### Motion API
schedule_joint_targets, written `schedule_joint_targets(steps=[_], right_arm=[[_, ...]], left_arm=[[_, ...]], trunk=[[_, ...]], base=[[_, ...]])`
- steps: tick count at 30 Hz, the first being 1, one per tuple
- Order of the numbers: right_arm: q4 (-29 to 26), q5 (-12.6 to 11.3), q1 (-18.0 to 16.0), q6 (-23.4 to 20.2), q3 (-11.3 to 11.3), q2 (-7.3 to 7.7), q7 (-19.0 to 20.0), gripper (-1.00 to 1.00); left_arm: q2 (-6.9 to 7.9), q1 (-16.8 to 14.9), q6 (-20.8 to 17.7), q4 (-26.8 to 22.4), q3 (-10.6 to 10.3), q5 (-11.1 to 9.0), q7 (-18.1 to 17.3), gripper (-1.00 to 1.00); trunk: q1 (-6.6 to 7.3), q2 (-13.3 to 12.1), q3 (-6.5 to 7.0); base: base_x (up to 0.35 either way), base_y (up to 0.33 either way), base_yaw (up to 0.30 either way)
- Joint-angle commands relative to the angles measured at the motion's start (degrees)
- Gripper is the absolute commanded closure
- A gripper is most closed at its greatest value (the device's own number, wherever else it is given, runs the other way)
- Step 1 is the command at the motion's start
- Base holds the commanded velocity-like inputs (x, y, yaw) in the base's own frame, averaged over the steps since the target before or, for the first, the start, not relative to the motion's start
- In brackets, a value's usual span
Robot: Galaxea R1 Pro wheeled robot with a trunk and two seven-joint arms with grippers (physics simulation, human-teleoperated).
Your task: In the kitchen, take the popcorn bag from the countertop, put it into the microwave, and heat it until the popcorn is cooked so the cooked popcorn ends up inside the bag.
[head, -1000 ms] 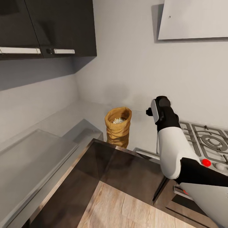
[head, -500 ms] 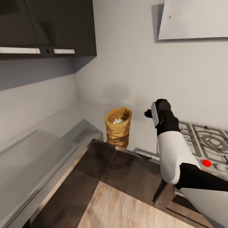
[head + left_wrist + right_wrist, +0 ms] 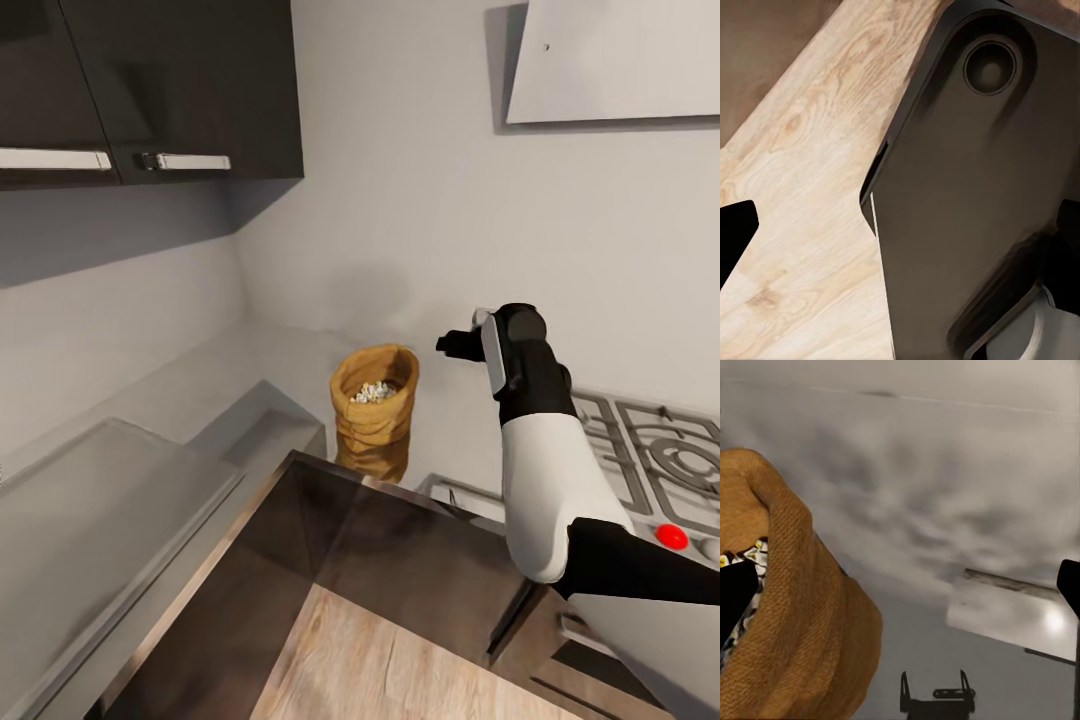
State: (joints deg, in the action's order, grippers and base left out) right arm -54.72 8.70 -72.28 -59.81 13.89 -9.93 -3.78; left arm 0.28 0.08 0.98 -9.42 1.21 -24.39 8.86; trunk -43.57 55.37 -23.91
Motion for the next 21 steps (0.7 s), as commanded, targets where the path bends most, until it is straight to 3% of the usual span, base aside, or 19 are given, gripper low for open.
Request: schedule_joint_targets(steps=[1,11,21], right_arm=[[0.0,0.1,-0.1,-0.2,0.2,-0.06,0.0,-1.00],[-0.1,0.3,-0.1,-0.2,0.2,-0.06,-0.2,-1.00],[0.1,0.4,-0.1,-0.2,-0.1,-0.06,-0.6,-1.00]], left_arm=[[-0.01,0.0,0.1,-0.1,0.1,-0.1,0.1,-1.00],[-0.01,0.0,0.1,-0.1,0.1,-0.1,0.1,-1.00],[-0.01,0.0,0.1,-0.1,0.1,-0.1,0.1,-1.00]], trunk=[[-0.01,0.0,-0.06],[-0.01,0.0,-0.06],[-0.01,0.0,-0.06]], base=[[0.012,0.000,0.092],[0.001,0.000,0.257],[0.000,0.000,0.035]])
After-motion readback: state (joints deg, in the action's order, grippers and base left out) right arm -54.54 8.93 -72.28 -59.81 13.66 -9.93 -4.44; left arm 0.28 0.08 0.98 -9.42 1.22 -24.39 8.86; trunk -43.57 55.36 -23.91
